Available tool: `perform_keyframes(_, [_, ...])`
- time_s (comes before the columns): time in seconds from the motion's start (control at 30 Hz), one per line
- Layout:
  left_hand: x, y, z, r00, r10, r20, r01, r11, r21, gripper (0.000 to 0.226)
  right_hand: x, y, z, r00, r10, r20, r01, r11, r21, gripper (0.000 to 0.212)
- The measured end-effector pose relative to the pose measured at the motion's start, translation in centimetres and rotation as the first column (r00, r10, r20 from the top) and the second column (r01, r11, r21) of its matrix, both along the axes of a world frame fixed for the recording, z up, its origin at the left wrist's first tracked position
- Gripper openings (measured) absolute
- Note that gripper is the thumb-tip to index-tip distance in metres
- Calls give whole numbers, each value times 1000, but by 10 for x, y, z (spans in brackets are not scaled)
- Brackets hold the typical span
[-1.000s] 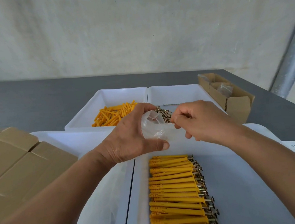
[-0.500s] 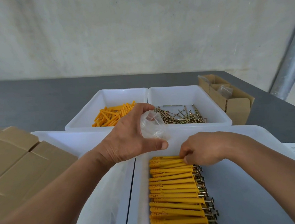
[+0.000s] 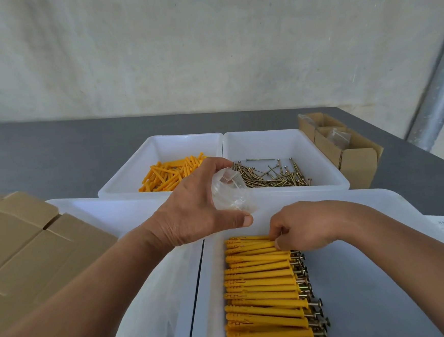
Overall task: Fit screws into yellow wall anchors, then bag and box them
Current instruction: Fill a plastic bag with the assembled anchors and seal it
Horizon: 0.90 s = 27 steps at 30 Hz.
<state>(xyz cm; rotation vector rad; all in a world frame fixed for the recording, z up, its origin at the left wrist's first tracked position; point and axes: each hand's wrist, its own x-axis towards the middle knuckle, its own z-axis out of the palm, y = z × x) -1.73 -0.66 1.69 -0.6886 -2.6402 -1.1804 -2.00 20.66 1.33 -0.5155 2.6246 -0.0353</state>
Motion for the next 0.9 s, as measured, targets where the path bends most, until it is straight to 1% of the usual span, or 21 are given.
perform_keyframes(0.17, [1, 0, 0, 1000, -1, 1, 1, 1000, -4, 87, -1, -1, 0, 1000, -20, 17, 21, 1000, -16, 30])
perform_keyframes(0.33, [1, 0, 0, 1000, -2, -8, 2, 1000, -11, 91, -2, -1, -1, 1000, -3, -9, 2, 999, -43, 26])
perform_keyframes(0.43, [1, 0, -1, 1000, -8, -5, 8, 1000, -9, 90, -2, -2, -1, 1000, -1, -21, 0, 999, -54, 26])
perform_keyframes(0.6, [1, 0, 0, 1000, -7, 13, 7, 1000, -5, 90, 0, -1, 0, 1000, -19, 14, 20, 997, -72, 24])
perform_keyframes(0.9, [1, 0, -1, 1000, -6, 8, 6, 1000, -16, 91, 0, -3, 1, 1000, -22, 16, 23, 997, -76, 25])
